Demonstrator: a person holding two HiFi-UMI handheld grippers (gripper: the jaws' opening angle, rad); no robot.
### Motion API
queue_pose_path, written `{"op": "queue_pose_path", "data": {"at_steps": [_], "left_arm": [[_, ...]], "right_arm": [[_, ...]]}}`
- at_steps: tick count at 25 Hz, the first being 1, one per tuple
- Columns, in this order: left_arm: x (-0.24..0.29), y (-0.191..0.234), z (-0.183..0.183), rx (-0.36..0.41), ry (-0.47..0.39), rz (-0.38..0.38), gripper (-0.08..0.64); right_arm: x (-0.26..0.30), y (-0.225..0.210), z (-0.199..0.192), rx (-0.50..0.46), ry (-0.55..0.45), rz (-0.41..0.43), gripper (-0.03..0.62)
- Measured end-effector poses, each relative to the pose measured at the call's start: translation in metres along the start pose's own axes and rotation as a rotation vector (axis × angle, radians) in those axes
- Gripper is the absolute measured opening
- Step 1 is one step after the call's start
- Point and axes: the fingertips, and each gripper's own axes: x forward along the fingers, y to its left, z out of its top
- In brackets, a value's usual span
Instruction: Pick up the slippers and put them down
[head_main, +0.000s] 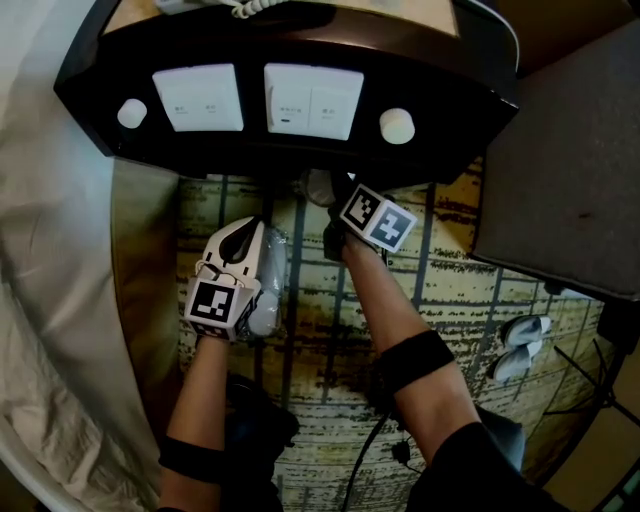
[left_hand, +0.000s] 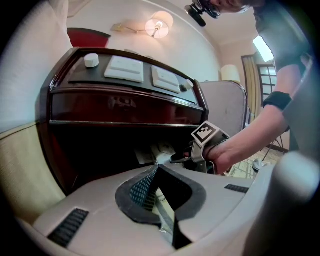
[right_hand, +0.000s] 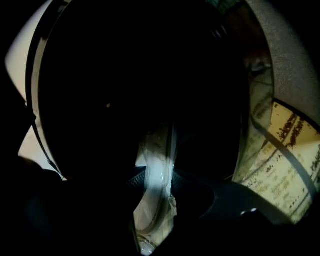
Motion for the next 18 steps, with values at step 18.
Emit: {"op": "queue_pose_path", "data": {"at_steps": [18], "left_arm": [[-0.003, -0.004, 0.002, 0.005, -0.007, 0.007, 0.002]], "right_arm": [[-0.021, 0.022, 0.025, -0.572, -0.083, -0.184, 0.362]]}}
